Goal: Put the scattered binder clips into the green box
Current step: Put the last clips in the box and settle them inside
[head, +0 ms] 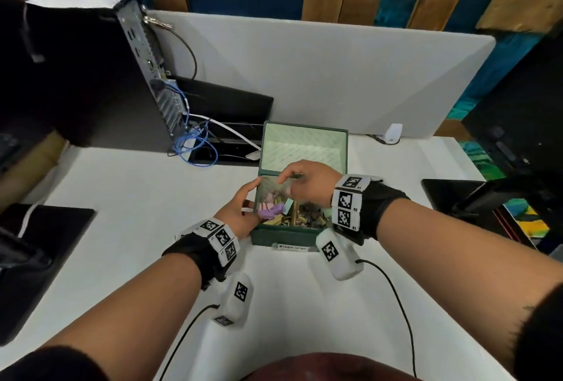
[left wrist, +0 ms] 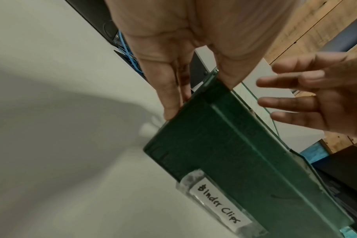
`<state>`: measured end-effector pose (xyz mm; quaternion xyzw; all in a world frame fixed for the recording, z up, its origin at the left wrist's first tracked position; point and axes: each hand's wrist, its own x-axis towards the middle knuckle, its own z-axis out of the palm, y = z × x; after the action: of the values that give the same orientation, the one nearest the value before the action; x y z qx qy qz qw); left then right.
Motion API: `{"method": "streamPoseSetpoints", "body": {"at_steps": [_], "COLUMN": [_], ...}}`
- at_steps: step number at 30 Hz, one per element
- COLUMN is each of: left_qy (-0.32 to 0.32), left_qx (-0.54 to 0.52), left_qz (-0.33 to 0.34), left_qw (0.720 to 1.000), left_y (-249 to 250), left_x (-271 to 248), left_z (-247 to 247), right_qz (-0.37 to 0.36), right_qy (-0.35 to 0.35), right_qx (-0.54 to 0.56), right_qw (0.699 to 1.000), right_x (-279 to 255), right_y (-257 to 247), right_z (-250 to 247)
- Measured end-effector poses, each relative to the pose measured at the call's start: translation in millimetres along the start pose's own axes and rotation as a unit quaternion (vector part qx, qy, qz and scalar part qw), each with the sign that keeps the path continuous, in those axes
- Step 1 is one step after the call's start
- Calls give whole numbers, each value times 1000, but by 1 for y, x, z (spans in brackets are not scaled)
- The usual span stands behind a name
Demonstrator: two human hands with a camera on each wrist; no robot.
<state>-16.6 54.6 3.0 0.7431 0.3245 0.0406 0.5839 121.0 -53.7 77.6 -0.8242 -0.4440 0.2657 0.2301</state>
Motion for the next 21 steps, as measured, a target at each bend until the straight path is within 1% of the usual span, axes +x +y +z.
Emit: {"method": "streamPoseSetpoints", "body": {"at_steps": [2,4,5,6,7,8,9,10,12,15,17,21], "left_qy": [1,2,3,4,5,7,8,7,5,8,5,-5], "left_qx": [2,13,14,14,15,20,27,33,38,46,48,33], "left_qz": [-6,-8,-8,-8,-9,-11,-12,-13,-15,-19,-18,-24], "left_qw": [1000,1000,1000,1000,1000,1000,1000,999,999,999,999,999], "left_y": [-1,-2,-3,-4,-4,-4,-5,-5,-6,-5,-3,2], "left_x": [0,-1,-1,-1,-2,-2,-2,-2,-2,-3,-3,-3], "left_z": [0,-1,-1,-1,-2,-2,-2,-2,-2,-3,-3,-4], "right_qz": [18,58,86,126,173,221,254,269,263,239,229,220], "right_qy": [90,183,214,226,218,192,156,122,82,57,65,100], "right_qx": [54,87,106,122,136,142,141,138,149,220,261,272], "right_qw": [994,977,967,958,951,946,944,945,950,944,936,932], "right_x": [-2,0,4,8,12,15,18,18,20,22,24,33], "right_y": [13,31,41,52,62,70,77,82,85,84,82,94], "right_z": [-17,-36,-46,-55,-62,-68,-70,-69,-62,-52,-49,-48]}}
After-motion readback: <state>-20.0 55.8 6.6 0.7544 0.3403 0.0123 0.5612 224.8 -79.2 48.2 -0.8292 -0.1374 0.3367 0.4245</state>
